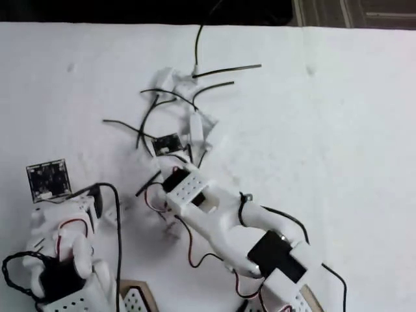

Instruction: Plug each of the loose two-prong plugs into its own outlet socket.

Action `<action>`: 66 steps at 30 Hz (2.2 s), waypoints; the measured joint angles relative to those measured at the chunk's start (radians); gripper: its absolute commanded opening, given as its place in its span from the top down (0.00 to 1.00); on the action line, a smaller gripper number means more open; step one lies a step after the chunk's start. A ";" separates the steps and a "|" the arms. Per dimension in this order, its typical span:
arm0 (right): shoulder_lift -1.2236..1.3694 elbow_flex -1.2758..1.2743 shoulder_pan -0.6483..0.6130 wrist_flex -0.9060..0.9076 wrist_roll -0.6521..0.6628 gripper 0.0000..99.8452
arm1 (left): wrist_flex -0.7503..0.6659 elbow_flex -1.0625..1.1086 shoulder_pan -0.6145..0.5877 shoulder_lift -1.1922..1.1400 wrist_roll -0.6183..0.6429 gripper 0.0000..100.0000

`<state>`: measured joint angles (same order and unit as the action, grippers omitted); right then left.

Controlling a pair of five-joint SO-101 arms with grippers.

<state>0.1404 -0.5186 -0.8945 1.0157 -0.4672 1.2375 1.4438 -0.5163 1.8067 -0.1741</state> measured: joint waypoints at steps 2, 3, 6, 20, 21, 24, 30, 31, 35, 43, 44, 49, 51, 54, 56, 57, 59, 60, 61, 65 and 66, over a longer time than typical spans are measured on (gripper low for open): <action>0.000 0.000 0.000 0.002 0.000 0.98 | 0.000 0.008 0.000 -0.003 0.000 0.73; 0.000 0.000 0.000 0.002 0.000 0.98 | 0.000 0.009 0.000 -0.005 0.000 0.73; -0.008 0.003 0.000 0.031 0.021 0.98 | 0.000 0.009 0.000 -0.003 0.000 0.73; -0.608 -0.002 0.126 0.339 0.356 0.98 | 0.000 0.009 0.000 -0.003 0.000 0.73; -0.647 -0.002 0.144 0.356 0.382 0.98 | 0.000 0.009 0.000 -0.003 0.000 0.73; -0.753 -0.002 0.203 0.400 0.459 0.98 | 0.000 0.009 0.000 -0.003 0.000 0.73; -0.916 0.064 0.241 0.456 0.546 0.98 | 0.000 0.009 0.000 -0.003 0.000 0.73; -0.936 0.083 0.241 0.460 0.551 0.98 | 0.000 0.009 0.000 -0.003 0.000 0.73; -0.967 0.117 0.235 0.463 0.563 0.98 | 0.000 0.009 0.000 -0.003 0.000 0.73; -0.898 -0.087 0.236 0.463 0.563 0.87 | -0.017 0.029 0.000 -0.003 0.000 0.73; -0.878 -0.127 0.238 0.463 0.563 0.87 | -0.017 0.029 0.000 -0.003 0.000 0.73; -0.783 -0.290 0.235 0.445 0.566 0.87 | -0.018 0.029 0.000 -0.003 0.000 0.73; -0.744 -0.341 0.229 0.410 0.566 0.87 | -0.018 0.029 0.000 -0.003 0.000 0.73; -0.690 -0.407 0.181 0.339 0.566 0.87 | -0.018 0.029 0.000 -0.003 0.000 0.73; -0.658 -0.436 0.146 0.301 0.566 0.87 | -0.018 0.029 0.000 -0.003 0.000 0.73; -0.643 -0.445 0.129 0.284 0.566 0.87 | -0.018 0.029 0.000 -0.003 0.000 0.73; -0.605 -0.462 0.106 0.253 0.566 0.87 | -0.018 0.029 0.000 -0.003 0.000 0.73; -0.582 -0.466 0.103 0.236 0.568 0.87 | -0.018 0.029 0.000 -0.003 0.000 0.73; -0.557 -0.471 0.104 0.216 0.568 0.87 | -0.018 0.029 0.000 -0.003 0.000 0.73; -0.428 -0.471 0.103 0.187 0.568 0.87 | -0.018 0.029 0.000 -0.003 0.000 0.73; -0.397 -0.460 0.103 0.183 0.568 0.87 | -0.018 0.029 0.000 -0.003 0.000 0.73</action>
<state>-0.2570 -0.9789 -0.7917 1.1983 0.1005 1.2190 1.4730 -0.5163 1.8036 -0.1741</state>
